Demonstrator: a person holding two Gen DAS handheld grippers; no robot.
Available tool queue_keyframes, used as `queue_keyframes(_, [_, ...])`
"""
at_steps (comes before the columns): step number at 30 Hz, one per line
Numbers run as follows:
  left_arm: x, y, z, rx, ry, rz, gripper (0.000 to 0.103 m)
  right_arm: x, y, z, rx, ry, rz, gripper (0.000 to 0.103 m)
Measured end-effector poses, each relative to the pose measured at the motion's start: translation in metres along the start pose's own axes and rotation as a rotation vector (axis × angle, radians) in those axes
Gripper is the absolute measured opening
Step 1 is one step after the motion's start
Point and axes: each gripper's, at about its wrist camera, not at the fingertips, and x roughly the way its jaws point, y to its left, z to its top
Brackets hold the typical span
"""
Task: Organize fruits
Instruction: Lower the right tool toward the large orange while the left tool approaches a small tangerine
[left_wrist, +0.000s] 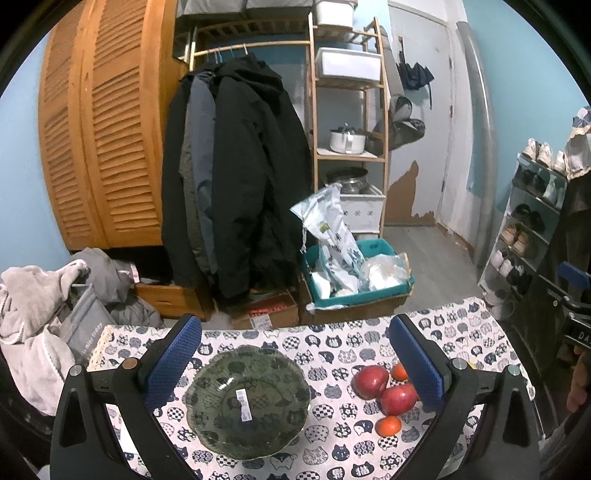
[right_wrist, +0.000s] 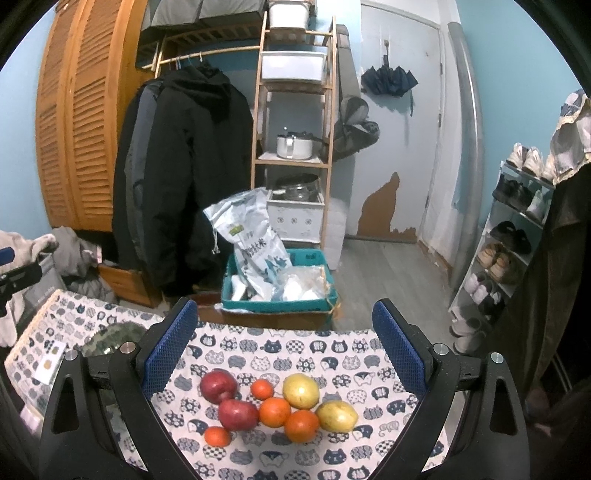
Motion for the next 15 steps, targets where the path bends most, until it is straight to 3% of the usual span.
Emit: queue_keyframes(15, [0.055, -0.029, -0.019, 0.035, 0.171, -0.059, 0.102, 0.034, -0.02, -0.032, -0.017, 0.157, -0.057, 0.094])
